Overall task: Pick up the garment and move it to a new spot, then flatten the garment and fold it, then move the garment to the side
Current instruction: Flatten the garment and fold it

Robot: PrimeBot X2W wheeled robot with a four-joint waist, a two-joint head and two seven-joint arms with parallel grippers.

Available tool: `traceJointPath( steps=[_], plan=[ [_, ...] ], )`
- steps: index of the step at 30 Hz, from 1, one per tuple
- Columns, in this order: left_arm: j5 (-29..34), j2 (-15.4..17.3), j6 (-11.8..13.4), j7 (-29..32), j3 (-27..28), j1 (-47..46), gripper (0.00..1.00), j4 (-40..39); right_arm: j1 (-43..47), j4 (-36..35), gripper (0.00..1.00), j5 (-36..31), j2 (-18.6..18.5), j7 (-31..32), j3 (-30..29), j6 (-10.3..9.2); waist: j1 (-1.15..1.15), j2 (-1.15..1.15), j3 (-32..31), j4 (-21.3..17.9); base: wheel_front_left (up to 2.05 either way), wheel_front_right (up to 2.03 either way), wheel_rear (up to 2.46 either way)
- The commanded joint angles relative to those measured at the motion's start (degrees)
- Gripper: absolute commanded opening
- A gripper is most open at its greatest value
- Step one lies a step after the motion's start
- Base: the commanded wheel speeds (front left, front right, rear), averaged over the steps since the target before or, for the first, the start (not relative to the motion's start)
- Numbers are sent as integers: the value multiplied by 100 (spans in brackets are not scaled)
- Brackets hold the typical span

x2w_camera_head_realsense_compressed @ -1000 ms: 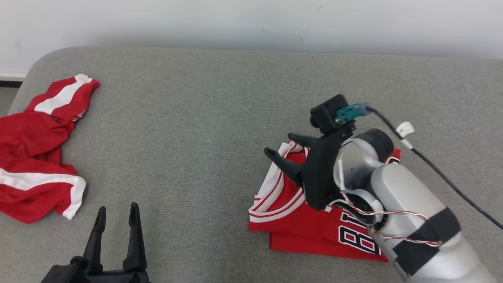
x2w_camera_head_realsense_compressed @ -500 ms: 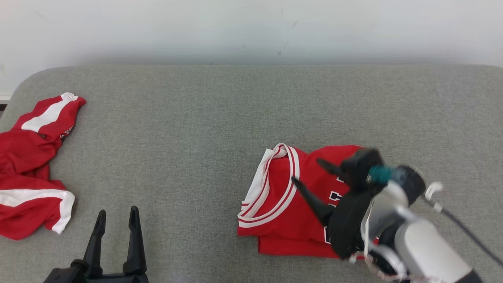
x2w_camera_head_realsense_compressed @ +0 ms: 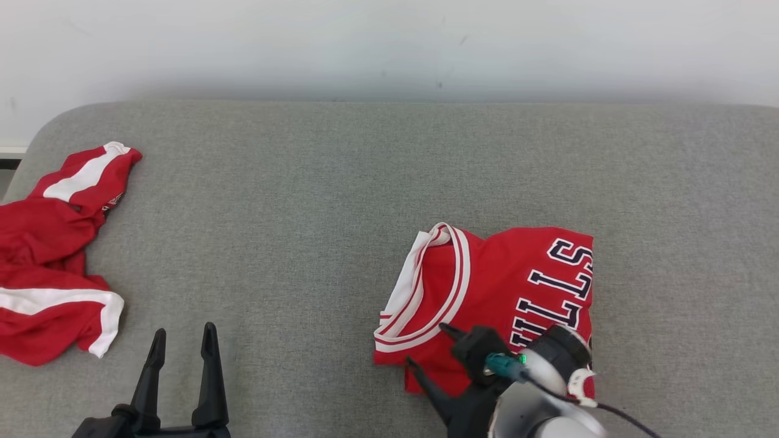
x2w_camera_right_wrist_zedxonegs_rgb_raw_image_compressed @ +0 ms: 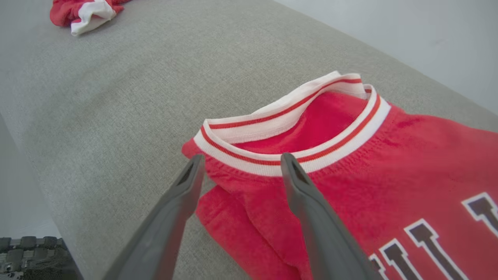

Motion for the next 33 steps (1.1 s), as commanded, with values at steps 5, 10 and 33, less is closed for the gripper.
traceJointPath(
  steps=[5, 10, 33],
  plan=[
    [-35, -2, 6, -16, -10, 65, 100, -21, -336, 786, 100, -395, 324, -159, 275, -14, 0, 0, 29, 114, 0, 0, 0],
    [-48, -1, 6, -16, -28, 38, 100, -6, -620, 1318, 100, -620, 432, -208, 465, -14, 0, 0, 54, 195, 0, 0, 0],
    [-87, -1, 6, -16, -11, 28, 100, -16, -1048, 2366, 0, -740, 594, -384, 659, -14, 0, 0, 85, 232, 0, 0, 0]
  ],
)
